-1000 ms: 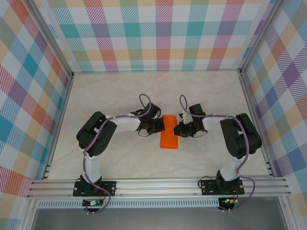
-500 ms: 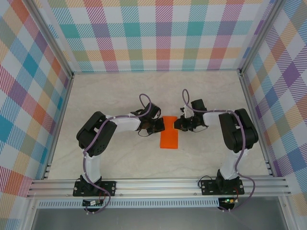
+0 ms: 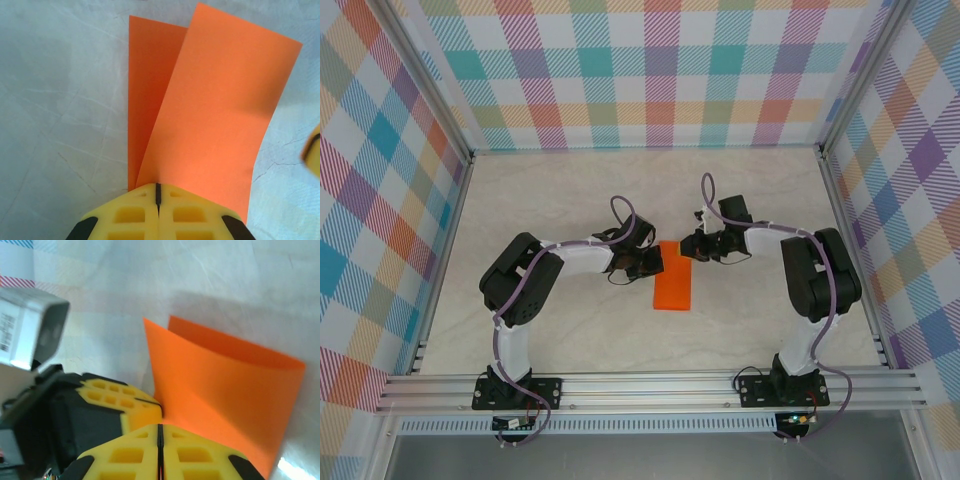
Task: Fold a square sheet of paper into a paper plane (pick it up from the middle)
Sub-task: Fold the square sheet of paper in half at the center of the table.
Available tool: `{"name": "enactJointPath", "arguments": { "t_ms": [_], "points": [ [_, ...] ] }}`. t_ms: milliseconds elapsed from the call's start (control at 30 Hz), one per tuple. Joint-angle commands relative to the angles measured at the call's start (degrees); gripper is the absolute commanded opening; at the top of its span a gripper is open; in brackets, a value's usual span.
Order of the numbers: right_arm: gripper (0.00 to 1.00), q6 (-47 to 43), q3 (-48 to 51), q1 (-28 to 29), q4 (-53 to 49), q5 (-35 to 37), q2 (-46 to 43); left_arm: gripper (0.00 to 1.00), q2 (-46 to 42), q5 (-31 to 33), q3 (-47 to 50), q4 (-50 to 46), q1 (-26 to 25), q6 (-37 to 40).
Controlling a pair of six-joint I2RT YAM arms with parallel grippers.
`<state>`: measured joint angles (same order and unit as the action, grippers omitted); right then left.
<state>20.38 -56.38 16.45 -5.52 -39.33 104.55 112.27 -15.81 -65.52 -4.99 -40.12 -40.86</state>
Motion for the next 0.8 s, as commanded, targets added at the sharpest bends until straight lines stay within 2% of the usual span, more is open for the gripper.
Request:
{"name": "enactJointPath", "arguments": {
  "t_ms": [0,300,533,767],
  "points": [
    [0.08,-1.75,-1.01,-0.87,-0.19,-0.54,3.53,0.0,3.57,3.05,0.91,-6.91,-0.88,1.12],
    [0.08,-2.12,1.68,-1.07,0.97,2.54,6.58,0.0,3.65,3.08,0.96,-7.13,-0.97,1.19],
    [0.09,-2.69,-3.52,-1.4,-3.44,-0.3,2.97,0.0,3.54,3.37,1.16,-7.49,-0.97,1.33],
    [0.09,-3.43,-7.08,-2.46,-4.79,0.14,7.12,0.0,3.53,3.34,1.26,-7.23,-0.93,1.35]
  ]
}}
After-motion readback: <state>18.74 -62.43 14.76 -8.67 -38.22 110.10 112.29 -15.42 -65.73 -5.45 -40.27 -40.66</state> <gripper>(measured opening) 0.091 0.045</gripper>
